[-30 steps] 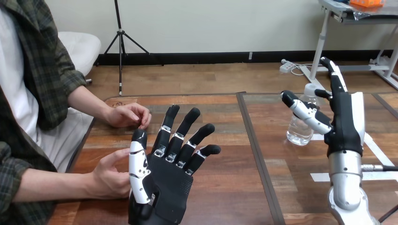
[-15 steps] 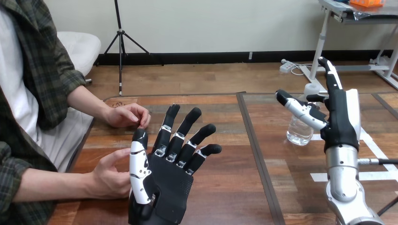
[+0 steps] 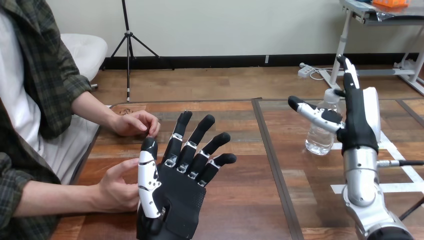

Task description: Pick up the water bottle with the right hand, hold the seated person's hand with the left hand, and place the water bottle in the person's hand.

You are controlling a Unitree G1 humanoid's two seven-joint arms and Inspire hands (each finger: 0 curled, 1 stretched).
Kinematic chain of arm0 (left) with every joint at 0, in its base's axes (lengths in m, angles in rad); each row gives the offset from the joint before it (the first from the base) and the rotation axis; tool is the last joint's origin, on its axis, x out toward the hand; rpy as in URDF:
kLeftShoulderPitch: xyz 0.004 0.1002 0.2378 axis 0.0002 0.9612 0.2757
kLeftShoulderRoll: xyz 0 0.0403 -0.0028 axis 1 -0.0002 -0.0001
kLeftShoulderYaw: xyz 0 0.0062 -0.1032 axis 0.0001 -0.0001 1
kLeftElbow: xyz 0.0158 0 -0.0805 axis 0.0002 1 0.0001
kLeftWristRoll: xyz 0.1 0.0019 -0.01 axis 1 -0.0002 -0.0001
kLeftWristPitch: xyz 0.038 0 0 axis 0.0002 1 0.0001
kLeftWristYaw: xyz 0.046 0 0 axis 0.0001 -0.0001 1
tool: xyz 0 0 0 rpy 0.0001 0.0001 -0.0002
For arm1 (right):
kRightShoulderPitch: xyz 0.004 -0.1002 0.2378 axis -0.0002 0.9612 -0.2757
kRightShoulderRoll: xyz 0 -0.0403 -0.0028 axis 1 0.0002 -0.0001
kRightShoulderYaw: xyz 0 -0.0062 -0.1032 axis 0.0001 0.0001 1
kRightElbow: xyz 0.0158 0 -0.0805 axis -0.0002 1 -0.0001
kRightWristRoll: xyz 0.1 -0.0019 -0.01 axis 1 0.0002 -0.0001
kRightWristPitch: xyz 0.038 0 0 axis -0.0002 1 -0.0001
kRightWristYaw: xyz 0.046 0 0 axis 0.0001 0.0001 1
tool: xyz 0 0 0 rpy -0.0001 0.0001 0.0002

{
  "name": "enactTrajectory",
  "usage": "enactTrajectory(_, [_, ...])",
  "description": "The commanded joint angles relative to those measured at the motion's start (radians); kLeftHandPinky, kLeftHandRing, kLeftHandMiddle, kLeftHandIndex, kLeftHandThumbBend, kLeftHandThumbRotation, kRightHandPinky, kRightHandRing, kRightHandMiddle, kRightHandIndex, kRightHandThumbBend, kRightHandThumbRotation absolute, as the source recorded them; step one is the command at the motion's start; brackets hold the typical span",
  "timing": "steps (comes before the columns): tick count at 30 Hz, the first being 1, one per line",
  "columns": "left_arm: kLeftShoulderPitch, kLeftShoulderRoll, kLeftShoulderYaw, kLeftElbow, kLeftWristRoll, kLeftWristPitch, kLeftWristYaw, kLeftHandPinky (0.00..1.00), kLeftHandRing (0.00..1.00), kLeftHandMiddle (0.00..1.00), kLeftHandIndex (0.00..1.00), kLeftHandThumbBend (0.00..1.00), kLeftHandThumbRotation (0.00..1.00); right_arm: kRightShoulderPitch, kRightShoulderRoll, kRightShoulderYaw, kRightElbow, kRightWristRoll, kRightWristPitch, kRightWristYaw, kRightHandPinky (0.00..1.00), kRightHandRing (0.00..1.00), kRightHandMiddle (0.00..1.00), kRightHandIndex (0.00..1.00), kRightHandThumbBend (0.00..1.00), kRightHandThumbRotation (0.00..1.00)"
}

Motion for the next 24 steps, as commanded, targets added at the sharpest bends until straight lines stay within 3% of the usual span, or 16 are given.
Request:
enactTrajectory(1, [0.051,-0.118,-0.005,-0.053,0.011,-0.026,-0.013,0.61,0.75,0.87,1.0,0.5,1.0,-0.089,-0.023,0.018,-0.044,-0.021,0.011,-0.031,1.0,1.0,1.0,0.95,0.77,0.18])
enactTrajectory(11, [0.053,-0.118,-0.007,-0.052,0.01,-0.033,-0.015,0.61,0.74,0.87,1.0,0.5,1.0,-0.069,-0.026,0.02,-0.086,-0.031,0.005,-0.041,1.0,1.0,1.0,0.95,0.75,0.08])
enactTrajectory(20, [0.056,-0.116,-0.009,-0.057,0.013,-0.033,-0.01,0.61,0.74,0.86,1.0,0.5,1.0,-0.013,-0.013,0.014,-0.166,-0.03,0.005,-0.052,1.0,1.0,0.99,0.93,0.73,0.04])
enactTrajectory(24, [0.056,-0.115,-0.009,-0.057,0.021,-0.037,-0.008,0.61,0.74,0.86,1.0,0.5,1.0,0.016,-0.004,0.012,-0.204,-0.036,-0.014,-0.079,0.99,0.98,0.97,0.93,0.72,0.02])
